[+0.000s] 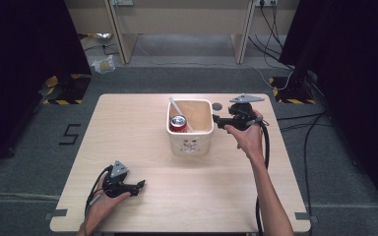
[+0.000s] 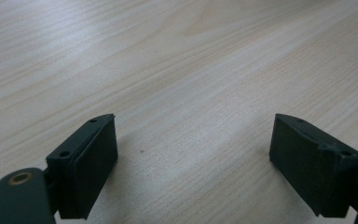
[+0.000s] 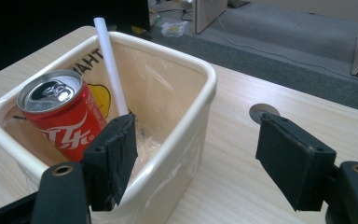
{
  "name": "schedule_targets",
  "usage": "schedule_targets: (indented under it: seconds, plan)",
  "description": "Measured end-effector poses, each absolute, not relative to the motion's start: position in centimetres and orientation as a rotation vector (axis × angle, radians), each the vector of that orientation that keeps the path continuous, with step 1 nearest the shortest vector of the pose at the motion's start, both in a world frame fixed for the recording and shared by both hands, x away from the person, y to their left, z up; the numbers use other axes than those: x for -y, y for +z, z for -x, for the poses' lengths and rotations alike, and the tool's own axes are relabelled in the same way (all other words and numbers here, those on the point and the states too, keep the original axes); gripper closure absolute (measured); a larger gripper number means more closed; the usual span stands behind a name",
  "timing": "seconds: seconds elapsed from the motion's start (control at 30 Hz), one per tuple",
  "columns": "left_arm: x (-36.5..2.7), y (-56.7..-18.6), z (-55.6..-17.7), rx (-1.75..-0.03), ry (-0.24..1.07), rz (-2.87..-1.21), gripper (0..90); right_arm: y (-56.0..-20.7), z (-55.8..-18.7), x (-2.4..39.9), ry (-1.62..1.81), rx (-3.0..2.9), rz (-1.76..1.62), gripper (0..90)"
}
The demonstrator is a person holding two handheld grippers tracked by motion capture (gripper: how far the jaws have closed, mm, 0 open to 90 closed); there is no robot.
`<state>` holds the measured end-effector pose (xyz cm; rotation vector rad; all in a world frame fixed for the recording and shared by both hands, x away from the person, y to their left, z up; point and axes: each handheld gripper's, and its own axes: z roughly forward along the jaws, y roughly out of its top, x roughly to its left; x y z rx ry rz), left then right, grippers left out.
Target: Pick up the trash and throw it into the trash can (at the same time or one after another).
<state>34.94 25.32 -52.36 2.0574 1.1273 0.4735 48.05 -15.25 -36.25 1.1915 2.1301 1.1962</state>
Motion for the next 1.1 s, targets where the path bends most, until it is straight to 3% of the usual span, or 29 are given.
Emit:
schedule_targets:
  seconds: [1.1]
  plan:
    - [-25.3, -52.4, -34.9, -1.128, 0.476, -2.057, 14.3, -38.0, -43.6, 17.3, 1.196, -2.124, -1.148, 28.4]
